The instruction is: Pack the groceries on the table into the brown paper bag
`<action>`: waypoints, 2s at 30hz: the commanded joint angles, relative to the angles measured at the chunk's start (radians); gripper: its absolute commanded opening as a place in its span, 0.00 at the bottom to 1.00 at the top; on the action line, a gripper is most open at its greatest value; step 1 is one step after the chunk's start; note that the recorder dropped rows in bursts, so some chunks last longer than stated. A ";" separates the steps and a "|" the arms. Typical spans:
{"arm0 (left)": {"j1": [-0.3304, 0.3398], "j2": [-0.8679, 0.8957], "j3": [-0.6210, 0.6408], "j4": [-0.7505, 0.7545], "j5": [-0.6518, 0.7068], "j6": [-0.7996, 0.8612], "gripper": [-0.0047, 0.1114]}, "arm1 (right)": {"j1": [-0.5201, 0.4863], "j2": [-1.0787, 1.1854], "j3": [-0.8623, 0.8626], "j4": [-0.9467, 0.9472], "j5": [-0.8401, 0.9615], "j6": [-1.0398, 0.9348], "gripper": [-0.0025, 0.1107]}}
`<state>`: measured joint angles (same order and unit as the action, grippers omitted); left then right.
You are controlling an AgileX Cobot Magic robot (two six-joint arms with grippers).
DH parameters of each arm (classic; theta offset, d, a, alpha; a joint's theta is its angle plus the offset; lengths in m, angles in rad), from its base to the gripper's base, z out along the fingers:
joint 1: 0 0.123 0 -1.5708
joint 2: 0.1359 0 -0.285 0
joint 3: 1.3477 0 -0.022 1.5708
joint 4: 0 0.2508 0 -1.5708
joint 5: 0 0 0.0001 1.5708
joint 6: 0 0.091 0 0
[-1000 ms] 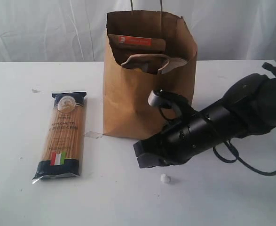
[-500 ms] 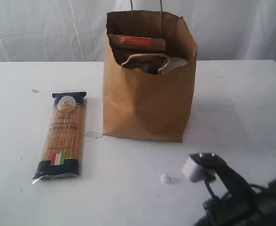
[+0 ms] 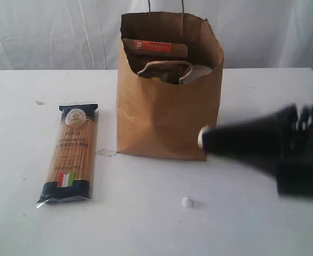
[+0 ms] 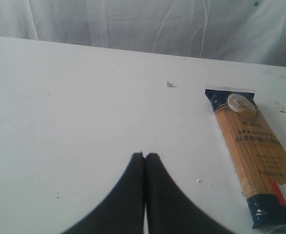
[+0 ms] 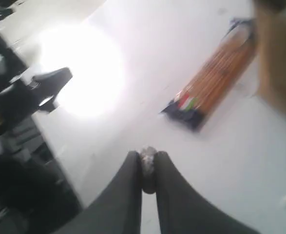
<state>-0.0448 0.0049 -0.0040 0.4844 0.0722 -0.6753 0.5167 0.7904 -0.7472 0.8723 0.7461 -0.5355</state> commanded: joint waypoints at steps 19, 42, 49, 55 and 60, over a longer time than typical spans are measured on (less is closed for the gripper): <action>0.002 -0.005 0.004 0.003 0.004 0.000 0.04 | 0.001 0.582 -0.478 -0.557 -0.344 0.329 0.19; 0.002 -0.005 0.004 0.003 0.004 0.000 0.04 | 0.001 0.452 -0.478 -0.741 -0.078 0.329 0.18; 0.002 -0.005 0.004 0.003 0.004 0.000 0.04 | 0.001 0.286 -0.458 -0.762 0.026 0.329 0.06; 0.002 -0.005 0.004 0.003 0.004 0.000 0.04 | 0.001 0.184 -0.387 -0.803 0.168 0.329 0.03; 0.002 -0.005 0.004 0.003 0.004 0.000 0.04 | 0.001 0.150 -0.291 -0.827 0.180 0.329 0.03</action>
<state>-0.0448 0.0049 -0.0040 0.4844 0.0722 -0.6753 0.5167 0.9541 -1.0873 0.0644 0.9246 -0.2009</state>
